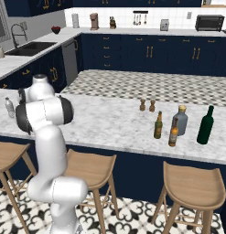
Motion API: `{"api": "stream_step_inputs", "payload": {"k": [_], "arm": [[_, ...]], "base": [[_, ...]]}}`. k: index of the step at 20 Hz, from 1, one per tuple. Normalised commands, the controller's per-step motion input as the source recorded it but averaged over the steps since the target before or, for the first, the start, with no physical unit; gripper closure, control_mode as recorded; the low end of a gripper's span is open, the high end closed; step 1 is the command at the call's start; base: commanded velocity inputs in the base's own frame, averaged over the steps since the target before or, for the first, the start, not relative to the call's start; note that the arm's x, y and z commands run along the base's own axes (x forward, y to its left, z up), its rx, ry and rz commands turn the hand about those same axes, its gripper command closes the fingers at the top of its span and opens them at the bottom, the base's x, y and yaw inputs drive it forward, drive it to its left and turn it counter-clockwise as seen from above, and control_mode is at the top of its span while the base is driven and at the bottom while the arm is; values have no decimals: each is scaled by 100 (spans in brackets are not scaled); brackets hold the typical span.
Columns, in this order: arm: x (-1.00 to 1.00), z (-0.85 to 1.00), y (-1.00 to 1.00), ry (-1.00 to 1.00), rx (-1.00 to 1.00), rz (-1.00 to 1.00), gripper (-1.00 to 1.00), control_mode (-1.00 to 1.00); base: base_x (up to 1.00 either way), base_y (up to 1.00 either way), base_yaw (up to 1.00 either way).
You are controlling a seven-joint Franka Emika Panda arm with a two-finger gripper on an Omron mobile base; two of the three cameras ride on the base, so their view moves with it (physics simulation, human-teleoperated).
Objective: Move the plastic bottles in the middle to the plastics group, and the glass bottles in the middle to the glass group.
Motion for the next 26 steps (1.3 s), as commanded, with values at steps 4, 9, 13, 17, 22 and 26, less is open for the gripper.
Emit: {"api": "stream_step_inputs", "payload": {"k": [4, 9, 13, 17, 22, 26], "arm": [[33, -4, 41, 0, 0, 0, 100, -100], [32, -20, 42, -1, 0, 0, 100, -100], [38, -26, 34, 0, 0, 0, 100, -100], [30, -30, 25, 0, 0, 0, 100, -100], [-3, -44, -7, 0, 0, 0, 100, -100], [-29, -47, -43, 0, 0, 0, -100, -100]], "base": [[0, 0, 0], [0, 0, 0], [0, 0, 0], [0, 0, 0], [0, 0, 0], [0, 0, 0]]}}
